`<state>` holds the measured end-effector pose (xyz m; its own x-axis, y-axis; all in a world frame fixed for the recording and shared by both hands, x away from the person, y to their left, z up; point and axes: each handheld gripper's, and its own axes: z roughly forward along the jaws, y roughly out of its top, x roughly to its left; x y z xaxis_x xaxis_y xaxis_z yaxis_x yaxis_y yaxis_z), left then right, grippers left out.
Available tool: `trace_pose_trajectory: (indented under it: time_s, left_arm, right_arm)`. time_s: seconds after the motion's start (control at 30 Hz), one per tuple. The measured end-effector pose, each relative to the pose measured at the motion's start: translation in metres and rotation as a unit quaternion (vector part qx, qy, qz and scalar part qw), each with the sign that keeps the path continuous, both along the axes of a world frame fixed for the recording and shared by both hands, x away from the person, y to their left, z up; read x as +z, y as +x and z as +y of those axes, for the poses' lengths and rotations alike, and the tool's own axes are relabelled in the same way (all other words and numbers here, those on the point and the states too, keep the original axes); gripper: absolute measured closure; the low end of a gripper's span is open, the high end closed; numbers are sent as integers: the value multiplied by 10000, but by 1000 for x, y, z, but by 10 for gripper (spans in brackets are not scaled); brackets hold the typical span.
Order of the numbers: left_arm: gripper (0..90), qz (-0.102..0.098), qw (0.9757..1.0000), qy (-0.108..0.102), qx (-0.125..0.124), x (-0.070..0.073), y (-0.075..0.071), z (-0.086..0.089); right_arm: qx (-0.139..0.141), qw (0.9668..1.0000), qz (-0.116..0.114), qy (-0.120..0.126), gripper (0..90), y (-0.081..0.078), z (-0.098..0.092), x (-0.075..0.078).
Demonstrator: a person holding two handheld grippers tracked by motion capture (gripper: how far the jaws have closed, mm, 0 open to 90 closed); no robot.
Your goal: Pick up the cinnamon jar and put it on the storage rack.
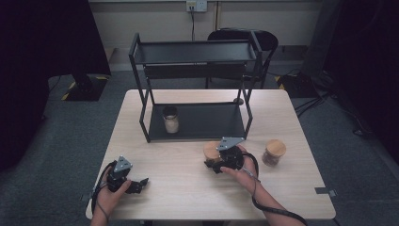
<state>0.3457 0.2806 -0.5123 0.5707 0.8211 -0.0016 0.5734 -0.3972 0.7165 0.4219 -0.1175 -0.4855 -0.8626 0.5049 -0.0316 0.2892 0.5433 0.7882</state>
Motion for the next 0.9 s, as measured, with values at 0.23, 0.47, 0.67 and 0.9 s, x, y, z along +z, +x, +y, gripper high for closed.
trace_pose_trajectory:
  time_s: [0.23,0.47,0.67,0.9]
  left_arm:
    - [2,0,10000,1,0,0,0,0]
    - [2,0,10000,0,-1,0,0,0]
    - [2,-1,10000,-2,-4,0,0,0]
    - [2,-1,10000,-1,-5,0,0,0]
  right_arm:
    - [-20,10000,34,47,248,8,4,4]
    - [-17,10000,27,14,248,13,10,7]
    - [-4,10000,60,-10,248,19,16,8]
    - [1,10000,34,-57,249,25,21,12]
